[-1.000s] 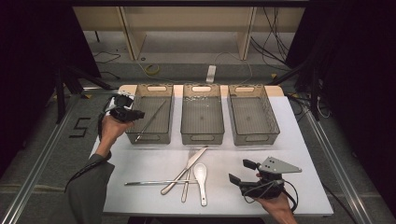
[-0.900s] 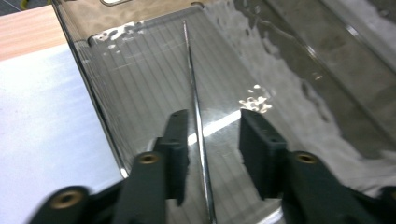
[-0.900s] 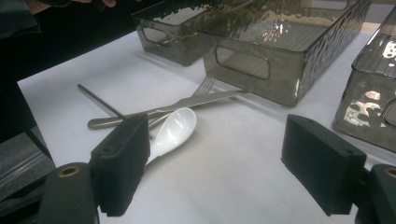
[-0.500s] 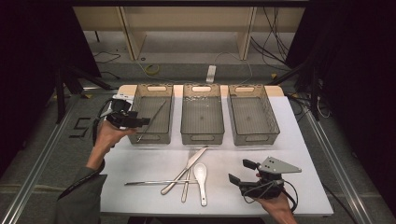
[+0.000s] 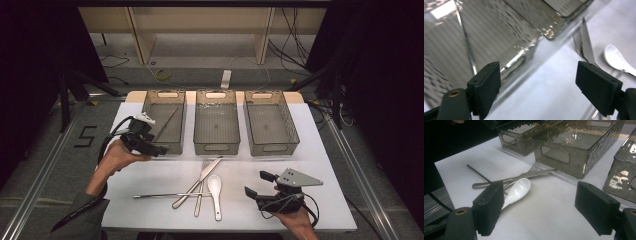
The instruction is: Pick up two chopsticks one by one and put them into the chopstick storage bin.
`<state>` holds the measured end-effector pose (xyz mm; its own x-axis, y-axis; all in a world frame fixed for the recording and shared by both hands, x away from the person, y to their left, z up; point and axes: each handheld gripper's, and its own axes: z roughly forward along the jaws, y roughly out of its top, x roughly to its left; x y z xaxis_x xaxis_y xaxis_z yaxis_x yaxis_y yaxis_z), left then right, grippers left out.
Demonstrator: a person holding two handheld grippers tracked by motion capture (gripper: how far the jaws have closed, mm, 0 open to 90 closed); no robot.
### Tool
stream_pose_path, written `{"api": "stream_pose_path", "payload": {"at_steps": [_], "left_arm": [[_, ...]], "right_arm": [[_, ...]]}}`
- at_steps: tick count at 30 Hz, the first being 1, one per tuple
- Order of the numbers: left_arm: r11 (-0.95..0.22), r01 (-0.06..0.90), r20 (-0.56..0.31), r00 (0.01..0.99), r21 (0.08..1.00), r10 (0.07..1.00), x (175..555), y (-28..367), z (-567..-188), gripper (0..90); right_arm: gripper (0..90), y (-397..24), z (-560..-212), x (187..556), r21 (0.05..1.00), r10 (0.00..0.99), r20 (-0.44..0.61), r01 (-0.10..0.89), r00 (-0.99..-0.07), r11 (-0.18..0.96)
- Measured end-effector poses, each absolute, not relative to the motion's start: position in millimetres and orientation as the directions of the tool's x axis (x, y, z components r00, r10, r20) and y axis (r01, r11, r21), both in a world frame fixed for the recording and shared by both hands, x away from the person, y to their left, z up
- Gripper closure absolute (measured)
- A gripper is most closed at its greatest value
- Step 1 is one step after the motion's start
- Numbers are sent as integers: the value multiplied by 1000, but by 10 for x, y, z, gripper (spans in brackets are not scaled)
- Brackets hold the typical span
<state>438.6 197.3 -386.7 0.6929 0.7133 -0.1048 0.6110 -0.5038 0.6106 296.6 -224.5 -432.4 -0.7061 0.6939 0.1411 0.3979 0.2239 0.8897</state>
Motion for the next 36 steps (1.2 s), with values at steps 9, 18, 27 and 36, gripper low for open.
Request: {"api": "stream_pose_path", "payload": {"at_steps": [9, 18, 27, 36], "left_arm": [[-595, 598, -109, 749, 537, 654, 4150, 1811, -3950, 187], [-678, 575, -77, 785, 458, 614, 3927, 1748, -4060, 193], [-762, 538, -91, 833, 361, 546, 3780, 1632, -4292, 326], [-813, 499, -83, 863, 300, 498, 3707, 1584, -4423, 457]], "right_arm": [[244, -2241, -4327, 2967, 888, 692, 137, 397, -708, 230], [244, -2238, -4326, 2969, 889, 693, 137, 396, -708, 230], [244, -2233, -4327, 2968, 888, 692, 136, 397, -709, 232], [245, -2234, -4325, 2963, 888, 693, 134, 397, -709, 234]]}}
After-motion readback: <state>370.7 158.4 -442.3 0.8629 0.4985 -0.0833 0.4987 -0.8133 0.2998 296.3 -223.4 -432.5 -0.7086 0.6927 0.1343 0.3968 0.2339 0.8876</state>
